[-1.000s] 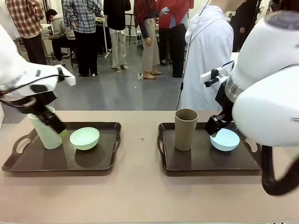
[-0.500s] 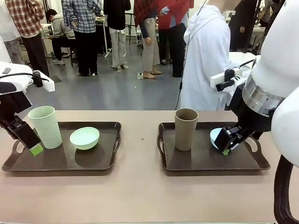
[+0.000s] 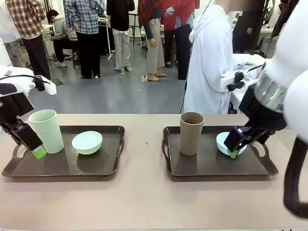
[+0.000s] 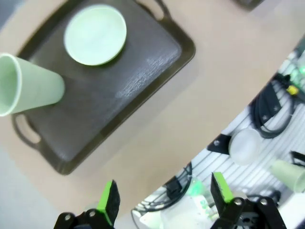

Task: Set up a tray with a mat and arrange the tableware.
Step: Pick up the Picnic Bowl and Reusable plastic cup from the Handle tray in front of the human's position and hold them in the air.

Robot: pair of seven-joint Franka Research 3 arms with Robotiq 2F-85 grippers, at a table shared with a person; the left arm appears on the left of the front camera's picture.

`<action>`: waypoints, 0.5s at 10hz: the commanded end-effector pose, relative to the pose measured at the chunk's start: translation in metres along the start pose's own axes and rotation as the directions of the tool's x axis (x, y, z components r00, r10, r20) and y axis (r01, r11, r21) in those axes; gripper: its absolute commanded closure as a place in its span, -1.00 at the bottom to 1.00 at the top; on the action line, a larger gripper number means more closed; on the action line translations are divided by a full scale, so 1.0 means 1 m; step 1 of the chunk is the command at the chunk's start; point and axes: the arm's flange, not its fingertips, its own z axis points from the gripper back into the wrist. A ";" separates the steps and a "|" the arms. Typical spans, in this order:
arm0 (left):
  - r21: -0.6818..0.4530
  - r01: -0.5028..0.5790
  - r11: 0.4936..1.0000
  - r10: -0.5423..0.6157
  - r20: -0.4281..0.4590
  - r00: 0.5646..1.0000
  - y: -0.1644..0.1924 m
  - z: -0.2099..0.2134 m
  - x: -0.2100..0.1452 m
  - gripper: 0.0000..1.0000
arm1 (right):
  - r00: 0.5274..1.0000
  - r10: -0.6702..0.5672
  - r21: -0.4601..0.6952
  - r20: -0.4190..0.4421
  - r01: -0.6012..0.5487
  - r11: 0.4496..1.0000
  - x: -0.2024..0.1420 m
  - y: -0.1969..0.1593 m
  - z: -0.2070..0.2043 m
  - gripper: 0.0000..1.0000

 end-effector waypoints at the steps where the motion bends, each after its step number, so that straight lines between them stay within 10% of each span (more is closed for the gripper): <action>1: -0.209 -0.036 0.977 0.053 0.077 0.996 0.051 0.019 -0.011 -1.00 | 0.988 -0.153 0.227 0.017 0.145 0.963 -0.023 -0.075 0.002 -1.00; 5: -0.542 -0.247 0.803 0.428 0.236 0.873 0.139 0.060 -0.096 -1.00 | 0.874 -0.465 0.610 0.142 0.293 0.737 -0.118 -0.188 0.019 -1.00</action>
